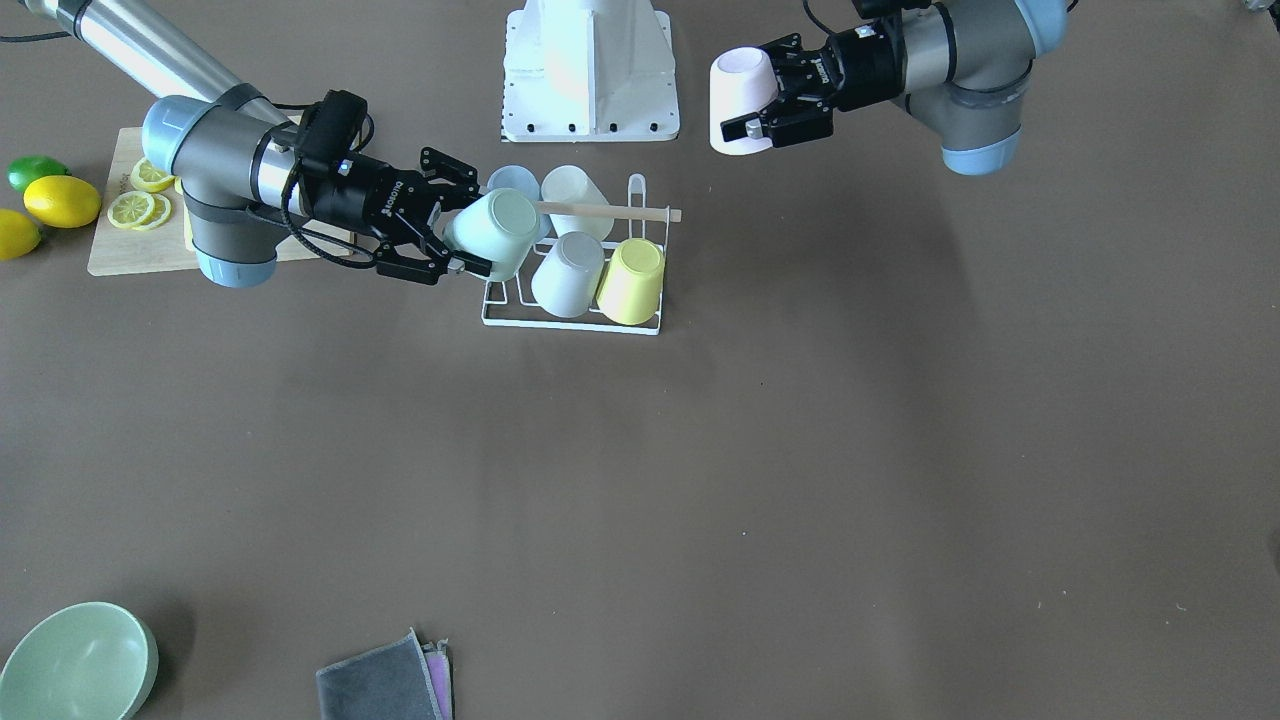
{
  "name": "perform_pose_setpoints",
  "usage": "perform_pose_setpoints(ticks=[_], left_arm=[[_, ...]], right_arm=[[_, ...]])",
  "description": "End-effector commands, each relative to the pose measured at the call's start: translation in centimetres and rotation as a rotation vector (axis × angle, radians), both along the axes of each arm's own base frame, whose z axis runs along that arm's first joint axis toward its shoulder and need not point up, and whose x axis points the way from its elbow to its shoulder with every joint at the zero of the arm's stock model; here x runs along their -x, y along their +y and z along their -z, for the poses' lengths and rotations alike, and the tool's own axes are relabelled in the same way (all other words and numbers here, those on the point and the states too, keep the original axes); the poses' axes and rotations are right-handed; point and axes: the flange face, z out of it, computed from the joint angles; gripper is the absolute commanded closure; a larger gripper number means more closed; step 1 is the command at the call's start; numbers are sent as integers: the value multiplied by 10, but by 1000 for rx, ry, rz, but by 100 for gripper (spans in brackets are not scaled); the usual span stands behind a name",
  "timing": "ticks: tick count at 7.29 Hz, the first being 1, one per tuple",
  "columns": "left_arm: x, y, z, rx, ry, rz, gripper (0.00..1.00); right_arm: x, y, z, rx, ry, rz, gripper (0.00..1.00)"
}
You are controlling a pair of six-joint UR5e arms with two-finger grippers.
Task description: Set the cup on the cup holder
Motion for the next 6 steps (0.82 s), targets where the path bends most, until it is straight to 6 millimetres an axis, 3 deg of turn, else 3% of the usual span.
perform_pose_setpoints(ticks=[1,4,6], left_arm=[[-46,-4,12,-32,79,-41,52],[-75,-16,32,-40,95,-42,52],[-94,-9,26,-31,72,-67,52]], right_arm=[[6,4,-4,20,-10,-17,88],[16,14,-6,30,-18,-13,87],[19,17,-9,33,-14,-6,86]])
